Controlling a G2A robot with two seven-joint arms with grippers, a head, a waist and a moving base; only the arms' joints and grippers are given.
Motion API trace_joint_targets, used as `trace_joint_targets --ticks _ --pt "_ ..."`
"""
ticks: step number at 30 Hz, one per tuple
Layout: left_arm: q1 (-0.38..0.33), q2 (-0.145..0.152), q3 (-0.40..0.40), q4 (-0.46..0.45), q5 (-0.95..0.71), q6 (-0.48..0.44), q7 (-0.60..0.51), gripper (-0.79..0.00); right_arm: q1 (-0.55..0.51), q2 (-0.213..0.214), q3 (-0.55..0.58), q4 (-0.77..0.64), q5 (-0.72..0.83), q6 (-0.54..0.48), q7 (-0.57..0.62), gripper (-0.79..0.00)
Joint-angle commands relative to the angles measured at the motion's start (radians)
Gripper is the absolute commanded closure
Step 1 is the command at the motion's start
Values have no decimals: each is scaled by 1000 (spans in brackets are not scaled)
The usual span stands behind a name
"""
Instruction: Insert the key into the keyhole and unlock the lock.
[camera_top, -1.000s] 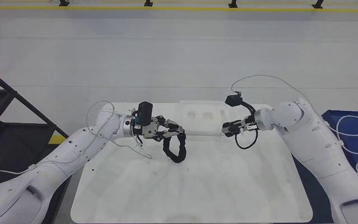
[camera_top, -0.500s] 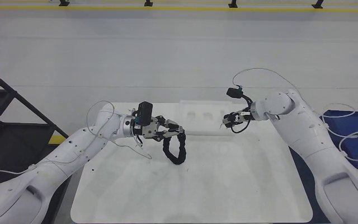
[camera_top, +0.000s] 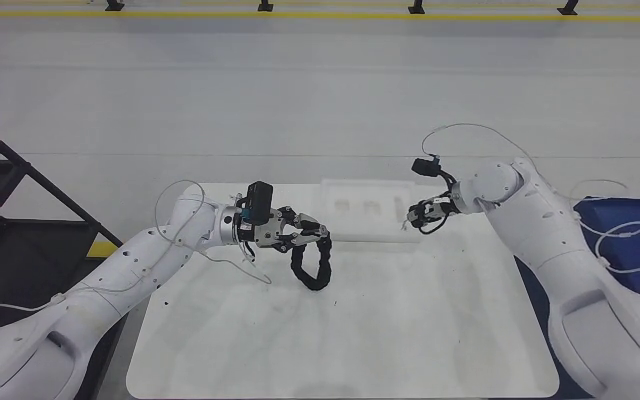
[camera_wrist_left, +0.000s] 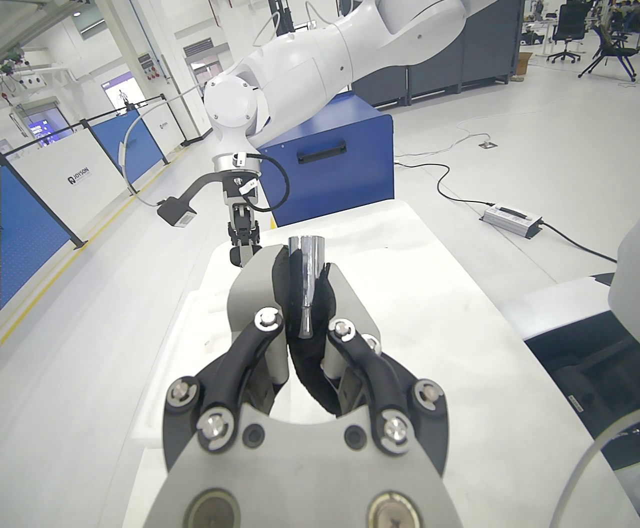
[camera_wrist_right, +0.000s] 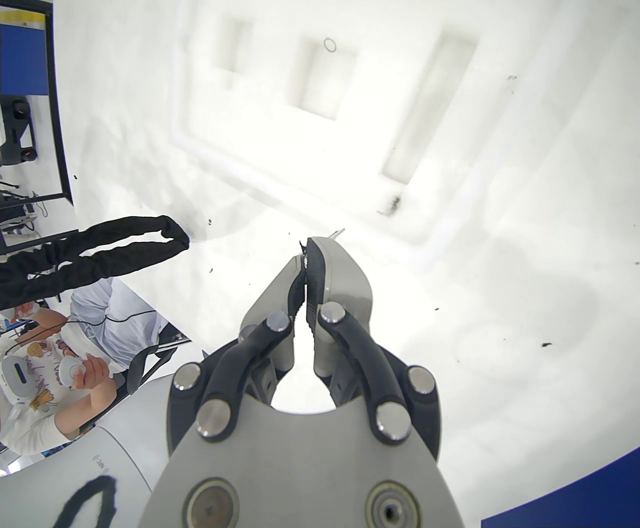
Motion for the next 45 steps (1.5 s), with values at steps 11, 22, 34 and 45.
trace_joint_targets --ticks 11,22,34,45 --pt "0 0 0 0 0 0 0 0 37 -64 -26 142 -9 -33 -18 0" --pt "0 0 0 0 0 0 0 0 65 -108 -34 235 -29 -32 -41 0" --pt "0 0 0 0 0 0 0 0 66 -139 -32 305 -46 -20 -69 0" --pt "0 0 0 0 0 0 0 0 74 -149 -22 338 -69 -11 -112 0"
